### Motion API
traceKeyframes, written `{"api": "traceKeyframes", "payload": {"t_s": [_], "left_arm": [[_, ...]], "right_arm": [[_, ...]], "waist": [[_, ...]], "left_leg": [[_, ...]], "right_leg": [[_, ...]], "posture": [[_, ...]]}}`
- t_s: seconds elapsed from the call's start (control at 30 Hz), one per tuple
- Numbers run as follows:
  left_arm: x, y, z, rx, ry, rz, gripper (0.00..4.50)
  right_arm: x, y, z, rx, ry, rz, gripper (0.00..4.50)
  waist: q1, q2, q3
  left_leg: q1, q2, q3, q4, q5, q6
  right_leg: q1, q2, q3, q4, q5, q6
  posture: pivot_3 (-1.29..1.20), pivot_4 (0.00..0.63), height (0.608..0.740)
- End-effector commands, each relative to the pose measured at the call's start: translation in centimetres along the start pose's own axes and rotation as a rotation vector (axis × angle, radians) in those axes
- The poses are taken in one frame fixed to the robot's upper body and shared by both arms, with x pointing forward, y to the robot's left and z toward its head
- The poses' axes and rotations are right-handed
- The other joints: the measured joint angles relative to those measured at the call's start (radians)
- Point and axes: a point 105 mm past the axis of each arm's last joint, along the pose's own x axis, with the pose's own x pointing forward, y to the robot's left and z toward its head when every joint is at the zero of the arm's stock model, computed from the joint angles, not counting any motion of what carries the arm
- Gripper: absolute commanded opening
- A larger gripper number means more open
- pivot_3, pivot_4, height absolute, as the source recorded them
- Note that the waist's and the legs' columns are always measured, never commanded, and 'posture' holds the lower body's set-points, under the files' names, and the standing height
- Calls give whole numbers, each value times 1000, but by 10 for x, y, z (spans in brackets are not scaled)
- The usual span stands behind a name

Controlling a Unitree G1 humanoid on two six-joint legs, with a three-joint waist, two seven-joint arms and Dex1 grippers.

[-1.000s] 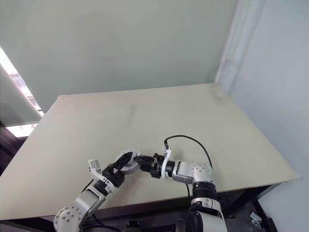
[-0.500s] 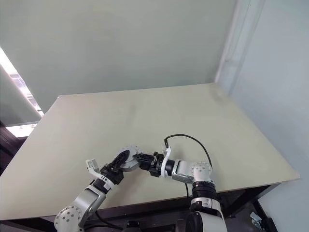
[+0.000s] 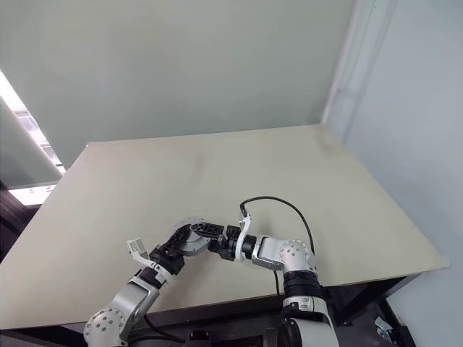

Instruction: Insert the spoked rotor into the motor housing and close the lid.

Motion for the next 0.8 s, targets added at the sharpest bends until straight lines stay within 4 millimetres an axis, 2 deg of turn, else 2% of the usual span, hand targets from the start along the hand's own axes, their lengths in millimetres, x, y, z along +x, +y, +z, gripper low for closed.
{"api": "traceKeyframes", "payload": {"t_s": [0.03, 0.2, 0.43, 0.53, 0.7, 0.8], "left_arm": [[4, 0, -4, 1, 15, 2, 2049], [7, -3, 0, 5, -13, -14, 2046], [10, -16, 33, 86, -178, -42, 2040], [6, -22, 60, 213, -300, -25, 2036], [-1, -26, 104, 476, -480, 77, 2036], [-9, -21, 134, 506, -621, 169, 2036]], "right_arm": [[8, 30, 13, -75, -75, 109, 4500], [5, 17, 19, -129, -107, 28, 4500], [-8, 13, 38, -493, -274, -54, 4500], [-14, 23, 38, -709, -291, -37, 4500], [-14, 26, 15, -1028, -158, -27, 4500], [-13, 25, 3, -1166, -94, -21, 4500]], "waist": [[0, 0, 0], [0, 0, 0], [1, 0, 0], [1, 0, 0], [3, -1, 0], [11, -4, 0]], "left_leg": [[0, 0, 0, 0, 0, 0], [0, 0, 0, 0, 0, 0], [0, 0, 0, 0, 0, 0], [0, 0, 0, 1, 0, 0], [0, 0, 0, 0, 0, -1], [0, 0, 0, 1, 0, -1]], "right_leg": [[0, 0, 0, 0, 0, 0], [0, 0, 0, 0, 0, 0], [0, 0, 0, 0, 0, 0], [0, 0, 0, 0, 0, 0], [-1, 1, 0, 0, 0, 0], [0, 1, 0, 0, 0, 0]], "posture": [[0, 0, 740], [0, 0, 740], [0, 0, 740], [0, 0, 740], [0, 0, 740], [0, 0, 740]]}}
